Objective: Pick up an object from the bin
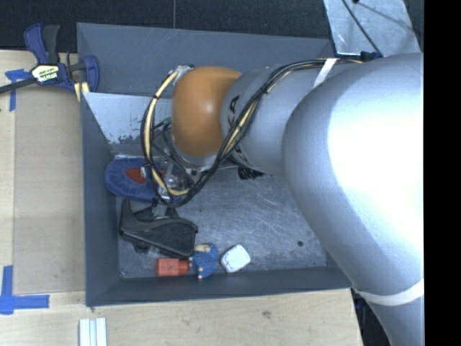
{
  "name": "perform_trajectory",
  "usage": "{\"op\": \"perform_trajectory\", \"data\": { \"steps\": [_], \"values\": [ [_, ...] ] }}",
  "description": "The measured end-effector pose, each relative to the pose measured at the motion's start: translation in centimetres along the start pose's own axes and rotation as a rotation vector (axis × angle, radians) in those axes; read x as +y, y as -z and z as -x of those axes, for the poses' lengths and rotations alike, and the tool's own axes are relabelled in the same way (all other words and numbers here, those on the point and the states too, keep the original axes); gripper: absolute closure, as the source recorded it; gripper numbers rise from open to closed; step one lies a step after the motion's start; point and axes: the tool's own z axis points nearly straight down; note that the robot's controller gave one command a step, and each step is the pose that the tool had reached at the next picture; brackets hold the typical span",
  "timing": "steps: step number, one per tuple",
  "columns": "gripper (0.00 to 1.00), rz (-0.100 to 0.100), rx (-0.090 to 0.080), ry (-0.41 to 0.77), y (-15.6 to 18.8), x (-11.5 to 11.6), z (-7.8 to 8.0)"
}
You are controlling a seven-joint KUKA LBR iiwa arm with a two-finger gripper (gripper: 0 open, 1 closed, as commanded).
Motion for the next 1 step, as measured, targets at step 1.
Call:
{"op": "perform_trajectory", "data": {
  "steps": [1],
  "values": [
    [0.00, 0.002, -0.003, 0.001, 0.13, 0.06, 0.13]
  ]
}}
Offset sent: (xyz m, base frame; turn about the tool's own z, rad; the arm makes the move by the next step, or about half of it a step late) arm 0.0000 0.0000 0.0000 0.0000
